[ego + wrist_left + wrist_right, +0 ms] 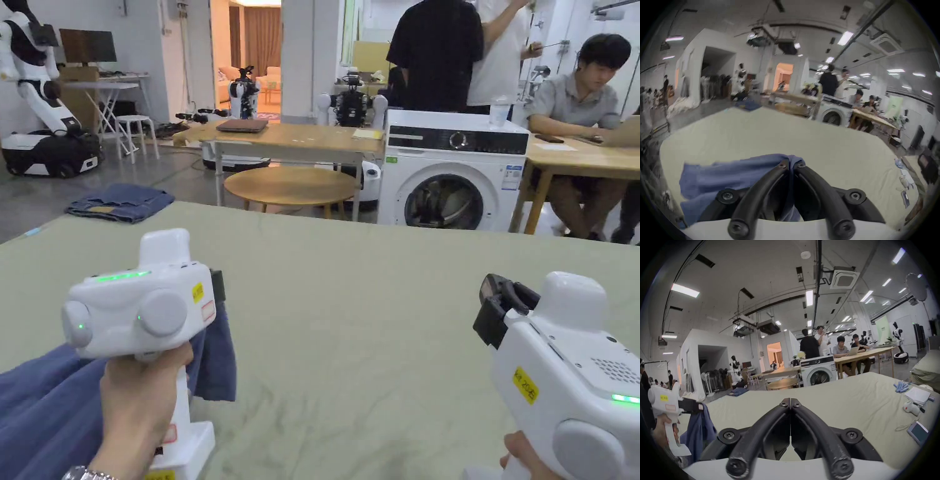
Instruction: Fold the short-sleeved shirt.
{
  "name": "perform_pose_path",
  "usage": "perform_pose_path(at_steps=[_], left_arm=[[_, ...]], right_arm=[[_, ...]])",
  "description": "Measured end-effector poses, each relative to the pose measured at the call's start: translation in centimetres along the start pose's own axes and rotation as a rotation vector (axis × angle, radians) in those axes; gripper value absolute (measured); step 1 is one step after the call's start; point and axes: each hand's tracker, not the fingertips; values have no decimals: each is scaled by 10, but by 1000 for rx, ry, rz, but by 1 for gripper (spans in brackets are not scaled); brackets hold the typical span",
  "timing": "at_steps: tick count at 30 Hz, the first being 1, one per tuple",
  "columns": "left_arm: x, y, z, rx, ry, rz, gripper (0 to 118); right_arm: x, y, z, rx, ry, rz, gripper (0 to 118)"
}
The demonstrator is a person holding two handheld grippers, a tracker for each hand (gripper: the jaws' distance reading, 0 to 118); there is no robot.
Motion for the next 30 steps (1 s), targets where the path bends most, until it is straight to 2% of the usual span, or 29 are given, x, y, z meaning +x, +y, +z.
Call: perform_pose_path(at_steps=[3,6,10,12,16,20,21,24,25,26,27,30], left_arm=[[74,10,-7,50,-193,-105,0],[152,-5,-13,49,-399,-152,0],[251,-47,-9,-4,-626,-221,0],[290,-80,-13,-101,-719,-230,0],[340,-163,-21,-344,-771,-301,0],[343,-217,-24,-495,-755,-333,1],[340,-221,-26,-528,-738,-329,12],[327,-222,-30,-593,-768,-267,34],[322,-215,-32,-591,-774,-264,75],[314,-208,-29,-580,-770,-267,99],[303,-194,-23,-508,-771,-237,103],[263,-144,-8,-394,-748,-166,102]], right_arm=[[23,17,16,48,-56,-8,0],[46,30,31,76,-100,-9,0],[73,42,53,97,-171,24,0],[86,46,63,97,-209,44,0],[104,42,79,72,-251,87,0],[114,29,85,43,-257,93,0],[116,26,84,33,-258,88,0],[117,21,80,9,-240,49,0],[116,20,79,11,-236,49,0],[113,19,78,11,-233,51,0],[111,19,78,13,-225,56,0],[104,23,77,28,-195,71,0]])
